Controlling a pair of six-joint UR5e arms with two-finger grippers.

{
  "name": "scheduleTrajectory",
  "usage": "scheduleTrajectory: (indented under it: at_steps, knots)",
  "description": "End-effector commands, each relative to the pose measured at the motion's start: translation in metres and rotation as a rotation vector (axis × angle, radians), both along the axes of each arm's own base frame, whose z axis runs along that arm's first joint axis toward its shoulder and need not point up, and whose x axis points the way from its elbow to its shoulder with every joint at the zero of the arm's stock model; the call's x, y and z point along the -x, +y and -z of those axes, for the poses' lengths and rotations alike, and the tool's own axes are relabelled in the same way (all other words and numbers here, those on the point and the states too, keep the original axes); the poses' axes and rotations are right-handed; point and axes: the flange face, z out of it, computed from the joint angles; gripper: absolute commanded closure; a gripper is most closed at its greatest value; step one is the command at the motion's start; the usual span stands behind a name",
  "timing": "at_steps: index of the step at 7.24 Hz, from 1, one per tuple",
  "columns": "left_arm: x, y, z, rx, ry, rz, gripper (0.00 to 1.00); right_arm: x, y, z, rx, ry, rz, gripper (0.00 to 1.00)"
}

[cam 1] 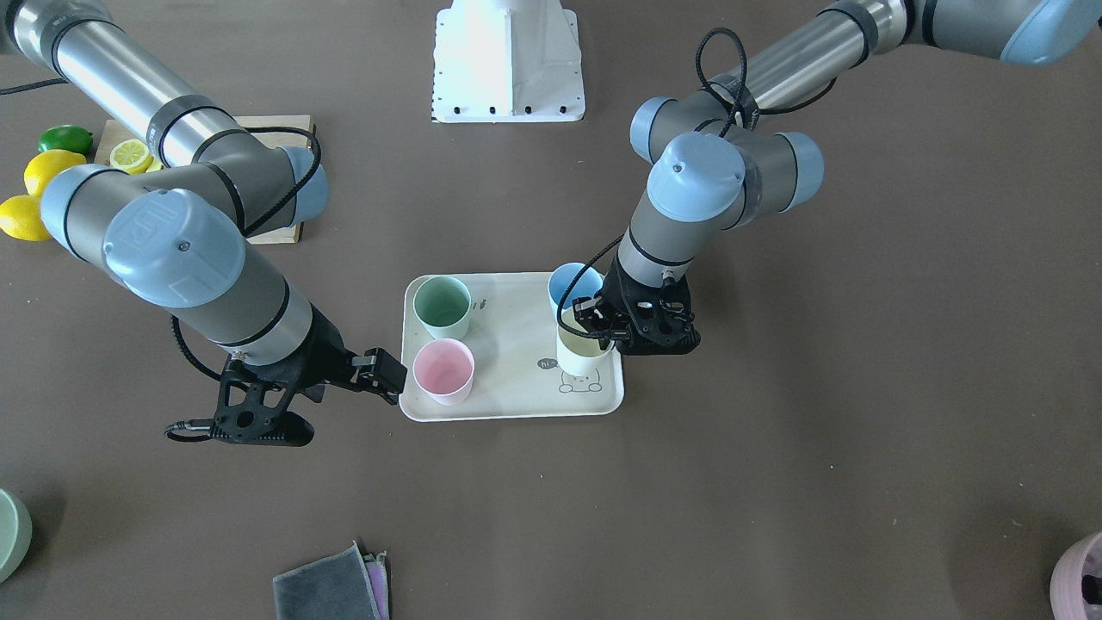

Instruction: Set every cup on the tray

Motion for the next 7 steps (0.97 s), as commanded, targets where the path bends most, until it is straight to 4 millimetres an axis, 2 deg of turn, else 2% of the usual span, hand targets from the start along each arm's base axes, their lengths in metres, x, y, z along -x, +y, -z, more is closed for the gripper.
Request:
scheduleTrajectory:
  at_steps: [1, 2, 3, 4, 5, 6, 7]
  knots:
    - [-0.003, -0.004, -0.003, -0.024, -0.023, 0.026, 0.02, -0.022, -0.004, -0.015, -0.041, 0.014, 0.002, 0.00]
    - [0.003, -0.008, 0.005, -0.052, -0.021, 0.030, 0.02, -0.037, -0.013, -0.016, -0.049, 0.020, -0.018, 0.00]
    - [0.036, -0.035, 0.008, -0.090, -0.024, 0.048, 0.02, -0.060, -0.023, -0.026, -0.090, 0.032, -0.008, 0.00]
    - [0.071, -0.058, 0.007, -0.149, -0.034, 0.033, 0.02, -0.073, -0.013, -0.053, -0.122, 0.067, -0.012, 0.00]
    - [0.110, -0.073, -0.012, -0.179, -0.049, 0.056, 0.02, -0.088, -0.018, -0.069, -0.133, 0.088, -0.025, 0.00]
    - [0.159, -0.058, -0.039, -0.279, -0.066, 0.048, 0.02, -0.120, -0.027, -0.083, -0.123, 0.100, -0.056, 0.00]
    - [0.235, -0.086, -0.056, -0.387, -0.139, 0.045, 0.02, -0.158, -0.031, -0.114, -0.117, 0.132, -0.062, 0.00]
